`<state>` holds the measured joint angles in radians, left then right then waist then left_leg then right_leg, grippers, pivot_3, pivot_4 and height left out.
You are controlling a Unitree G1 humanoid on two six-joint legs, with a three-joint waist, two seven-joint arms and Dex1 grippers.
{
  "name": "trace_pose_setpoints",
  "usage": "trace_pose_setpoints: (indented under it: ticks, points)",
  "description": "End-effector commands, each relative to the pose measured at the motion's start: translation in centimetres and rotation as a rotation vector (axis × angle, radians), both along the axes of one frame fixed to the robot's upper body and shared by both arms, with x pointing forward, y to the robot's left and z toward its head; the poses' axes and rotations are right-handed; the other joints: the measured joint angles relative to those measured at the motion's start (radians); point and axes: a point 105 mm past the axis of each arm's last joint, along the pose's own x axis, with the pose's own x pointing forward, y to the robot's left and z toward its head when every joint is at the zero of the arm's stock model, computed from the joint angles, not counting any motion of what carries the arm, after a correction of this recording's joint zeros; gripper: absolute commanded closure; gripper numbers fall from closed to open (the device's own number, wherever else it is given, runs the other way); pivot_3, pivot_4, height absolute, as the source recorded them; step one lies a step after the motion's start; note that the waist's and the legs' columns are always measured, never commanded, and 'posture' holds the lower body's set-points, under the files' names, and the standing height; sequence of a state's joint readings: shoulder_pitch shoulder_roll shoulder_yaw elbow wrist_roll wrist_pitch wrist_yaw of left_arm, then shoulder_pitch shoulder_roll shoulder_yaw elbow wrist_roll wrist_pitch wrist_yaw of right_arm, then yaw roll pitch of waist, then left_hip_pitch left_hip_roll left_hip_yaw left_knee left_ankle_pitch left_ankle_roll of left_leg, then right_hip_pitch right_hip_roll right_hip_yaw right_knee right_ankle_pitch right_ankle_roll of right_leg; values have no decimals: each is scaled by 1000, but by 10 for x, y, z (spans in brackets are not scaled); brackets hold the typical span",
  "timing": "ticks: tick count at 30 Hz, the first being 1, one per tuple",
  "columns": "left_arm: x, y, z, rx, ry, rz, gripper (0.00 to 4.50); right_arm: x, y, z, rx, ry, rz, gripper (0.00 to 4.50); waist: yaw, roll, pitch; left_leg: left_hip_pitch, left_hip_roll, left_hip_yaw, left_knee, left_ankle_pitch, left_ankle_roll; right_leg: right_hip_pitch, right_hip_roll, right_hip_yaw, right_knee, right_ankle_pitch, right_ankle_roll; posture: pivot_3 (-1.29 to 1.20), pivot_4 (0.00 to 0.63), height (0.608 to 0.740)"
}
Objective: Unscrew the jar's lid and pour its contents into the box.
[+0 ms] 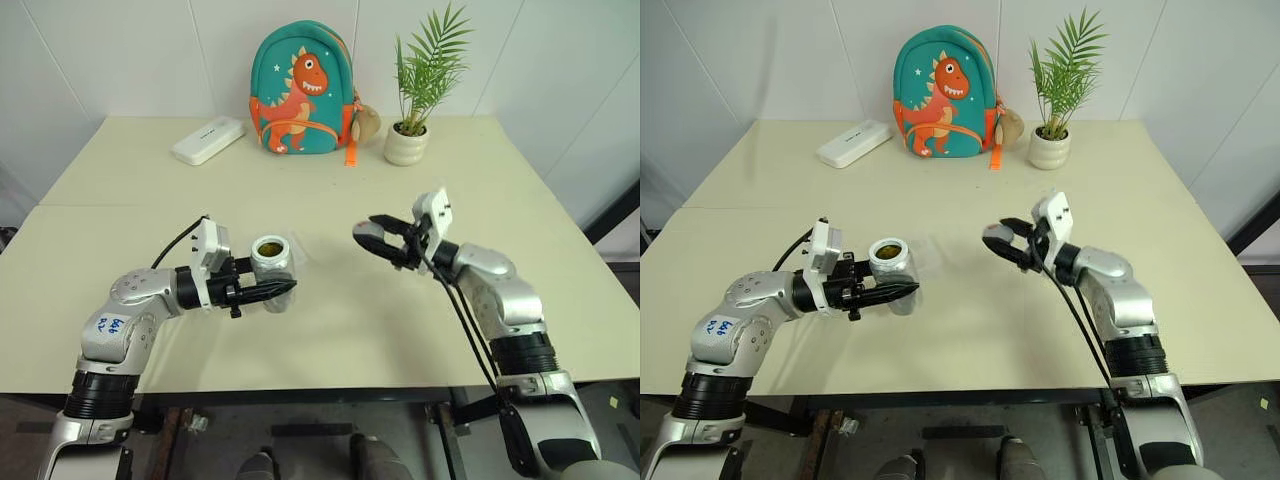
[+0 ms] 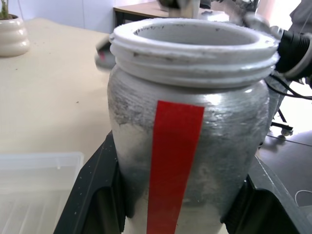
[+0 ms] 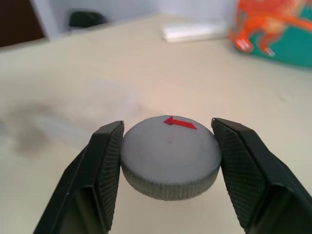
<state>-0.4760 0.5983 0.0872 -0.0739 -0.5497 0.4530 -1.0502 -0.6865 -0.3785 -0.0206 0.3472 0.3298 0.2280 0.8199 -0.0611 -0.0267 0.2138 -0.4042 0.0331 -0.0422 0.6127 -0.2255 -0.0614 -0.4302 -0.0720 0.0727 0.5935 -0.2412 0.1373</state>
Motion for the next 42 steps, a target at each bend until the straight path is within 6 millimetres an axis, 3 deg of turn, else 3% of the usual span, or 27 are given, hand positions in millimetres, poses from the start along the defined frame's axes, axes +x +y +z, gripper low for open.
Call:
trace_pose_setpoints:
  ticks: [1,7,11,13,20,23,29,32,39,42]
  points:
    - [-4,2,15,-30,-52,-11,2553,5,-16,-8,26,-50,-88,1885,1,0,0,0,0,0,0,0,0,0,0,0,0,0,0,0,150,740]
    - [-1,4,23,-58,-70,19,2553,4,-22,-24,24,-39,-95,1885,1,0,0,0,0,0,0,0,0,0,0,1,0,0,1,0,150,740]
    - [4,9,32,-88,-69,50,2553,2,-21,-15,52,-64,-71,689,2,0,0,0,0,0,1,0,0,0,0,1,2,0,1,0,150,740]
    - [8,14,40,-104,-81,69,2553,-2,-16,2,91,-83,-26,64,2,0,0,1,0,0,1,1,0,1,0,1,2,0,1,0,150,740]
    - [41,40,59,-56,-167,220,2553,-32,18,41,37,-151,161,26,3,0,0,1,0,0,1,1,0,0,1,1,3,0,0,0,150,740]
    - [70,61,69,26,-258,367,2553,-48,43,56,-10,-166,251,26,6,0,0,1,0,0,1,1,0,0,1,1,3,0,0,0,150,740]
    - [113,94,71,238,-363,615,2553,-64,75,66,-57,-154,345,26,10,0,0,1,0,0,1,1,0,0,1,1,2,0,1,0,150,740]
    - [132,107,65,469,-423,768,2553,-66,80,65,-68,-150,349,26,13,0,0,-1,0,0,1,0,0,0,1,0,1,0,1,0,150,740]
    - [135,90,67,539,-553,709,2553,-61,74,56,-89,-138,307,26,21,0,0,-3,0,0,-1,-1,0,-1,1,0,1,1,3,0,150,740]
    - [133,82,65,645,-731,686,2553,-59,71,51,-94,-132,289,26,26,0,0,-3,0,0,-1,-1,0,-1,1,0,1,1,3,0,150,740]
